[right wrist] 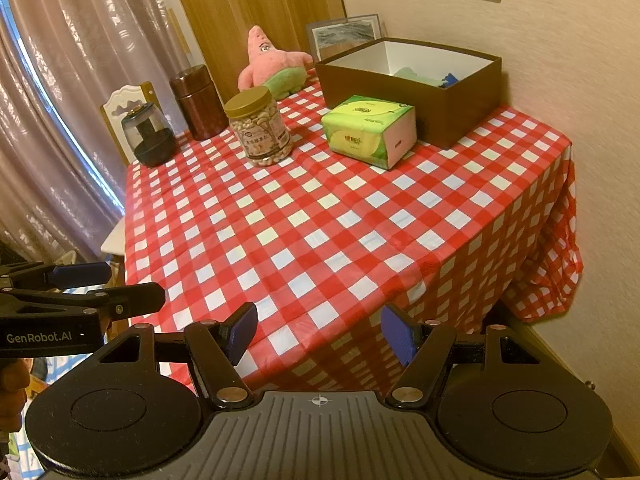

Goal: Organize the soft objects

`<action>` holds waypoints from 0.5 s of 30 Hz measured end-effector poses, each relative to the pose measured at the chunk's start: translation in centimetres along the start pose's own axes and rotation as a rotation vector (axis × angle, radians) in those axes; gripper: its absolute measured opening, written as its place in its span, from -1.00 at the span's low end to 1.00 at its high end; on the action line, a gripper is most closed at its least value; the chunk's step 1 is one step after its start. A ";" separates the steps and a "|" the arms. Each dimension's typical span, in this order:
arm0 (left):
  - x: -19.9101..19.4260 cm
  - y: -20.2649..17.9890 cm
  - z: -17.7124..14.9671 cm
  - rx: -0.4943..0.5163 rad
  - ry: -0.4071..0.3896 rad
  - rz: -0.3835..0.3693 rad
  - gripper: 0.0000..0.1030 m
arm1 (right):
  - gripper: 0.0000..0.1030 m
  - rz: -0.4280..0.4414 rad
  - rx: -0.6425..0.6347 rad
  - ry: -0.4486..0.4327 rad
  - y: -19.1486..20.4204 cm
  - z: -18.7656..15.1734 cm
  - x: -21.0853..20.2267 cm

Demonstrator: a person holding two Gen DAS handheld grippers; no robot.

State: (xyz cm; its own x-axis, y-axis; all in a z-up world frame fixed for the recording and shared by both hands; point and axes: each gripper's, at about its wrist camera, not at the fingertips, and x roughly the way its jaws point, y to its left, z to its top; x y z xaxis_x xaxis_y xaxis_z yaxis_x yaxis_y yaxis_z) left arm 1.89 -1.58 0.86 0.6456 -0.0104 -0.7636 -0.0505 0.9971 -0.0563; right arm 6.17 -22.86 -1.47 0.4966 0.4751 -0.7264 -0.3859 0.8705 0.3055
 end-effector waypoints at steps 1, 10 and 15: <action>0.0 0.1 0.0 0.000 0.000 0.001 0.57 | 0.33 0.001 0.000 0.000 0.0 0.0 0.0; -0.1 0.1 -0.1 0.000 -0.001 0.000 0.57 | 0.33 0.000 0.000 -0.001 0.1 -0.1 0.0; -0.1 0.1 -0.1 0.000 0.000 -0.001 0.57 | 0.33 0.000 0.000 -0.001 0.1 -0.1 0.0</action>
State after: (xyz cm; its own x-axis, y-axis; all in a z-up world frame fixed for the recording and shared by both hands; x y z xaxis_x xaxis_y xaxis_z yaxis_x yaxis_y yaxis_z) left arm 1.79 -1.48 0.85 0.6456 -0.0119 -0.7636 -0.0498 0.9971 -0.0576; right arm 6.08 -22.79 -1.52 0.4973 0.4751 -0.7259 -0.3856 0.8706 0.3056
